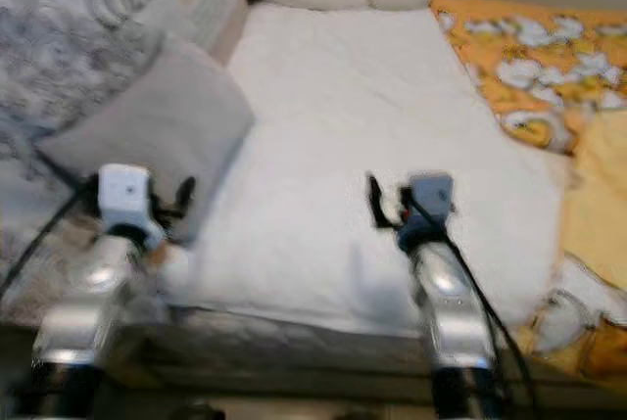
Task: Clean up the room
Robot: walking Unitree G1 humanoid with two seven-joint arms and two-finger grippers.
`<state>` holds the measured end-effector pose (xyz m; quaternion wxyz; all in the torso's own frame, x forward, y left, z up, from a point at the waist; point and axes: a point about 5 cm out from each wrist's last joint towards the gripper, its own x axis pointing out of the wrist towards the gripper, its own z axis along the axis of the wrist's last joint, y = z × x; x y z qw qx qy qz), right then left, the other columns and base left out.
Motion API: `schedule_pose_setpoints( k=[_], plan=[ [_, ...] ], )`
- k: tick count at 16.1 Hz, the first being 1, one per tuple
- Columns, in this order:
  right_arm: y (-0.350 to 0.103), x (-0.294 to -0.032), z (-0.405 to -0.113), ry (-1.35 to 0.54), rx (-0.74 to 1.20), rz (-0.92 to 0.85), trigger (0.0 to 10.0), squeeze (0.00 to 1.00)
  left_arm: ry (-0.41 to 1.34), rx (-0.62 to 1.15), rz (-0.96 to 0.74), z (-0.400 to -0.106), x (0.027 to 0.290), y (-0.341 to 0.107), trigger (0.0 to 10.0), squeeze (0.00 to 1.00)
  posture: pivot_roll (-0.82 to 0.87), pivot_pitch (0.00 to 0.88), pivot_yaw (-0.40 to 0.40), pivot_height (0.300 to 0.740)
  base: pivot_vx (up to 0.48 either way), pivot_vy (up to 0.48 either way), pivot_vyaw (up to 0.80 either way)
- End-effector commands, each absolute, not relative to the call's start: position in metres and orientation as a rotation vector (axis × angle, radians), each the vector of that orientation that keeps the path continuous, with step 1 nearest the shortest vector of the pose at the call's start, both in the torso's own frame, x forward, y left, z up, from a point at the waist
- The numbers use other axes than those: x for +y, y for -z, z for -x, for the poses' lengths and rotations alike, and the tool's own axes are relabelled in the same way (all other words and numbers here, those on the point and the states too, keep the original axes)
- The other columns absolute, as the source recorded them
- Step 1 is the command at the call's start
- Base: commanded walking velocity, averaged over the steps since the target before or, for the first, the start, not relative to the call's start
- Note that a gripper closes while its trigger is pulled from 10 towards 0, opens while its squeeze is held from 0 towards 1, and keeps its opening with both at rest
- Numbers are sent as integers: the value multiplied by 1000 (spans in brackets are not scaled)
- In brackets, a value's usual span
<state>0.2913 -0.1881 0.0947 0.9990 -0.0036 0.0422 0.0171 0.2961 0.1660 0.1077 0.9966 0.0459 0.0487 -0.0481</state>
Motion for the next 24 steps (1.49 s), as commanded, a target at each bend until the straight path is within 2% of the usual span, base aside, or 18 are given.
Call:
schedule_pose_setpoints(
  k=[1, 4, 6, 10, 16, 24],
  plan=[
    [-102, -189, -295, -22, 69, -22, 10000, 1000, 114, 86, -123, -298, 162, -109, 10000, 1000, -43, 0, -16, 740, 0, -480, 0],
    [-104, -183, -297, -37, 43, 64, 10000, 1000, 109, 76, -143, -301, 164, -113, 10000, 1000, -55, 0, -3, 740, 0, -480, 0],
    [-105, -180, -297, -54, 35, 39, 10000, 1000, 104, 80, -145, -302, 165, -112, 10000, 1000, -60, 0, -1, 740, 0, -480, 0],
    [-103, -186, -300, 10, 67, 1, 10000, 1000, 104, 96, -128, -305, 159, -109, 10000, 1000, -80, 0, -5, 740, 0, -480, 663],
    [-99, -188, -305, 27, 90, 14, 10000, 1000, 75, 95, -162, -312, 167, -112, 10000, 1000, -62, 0, -5, 740, 0, -480, 0],
    [-100, -182, -307, -8, 98, 2, 10000, 1000, 82, 99, -173, -314, 164, -110, 10000, 1000, -64, 0, -6, 740, 0, -480, 0]
  ],
)
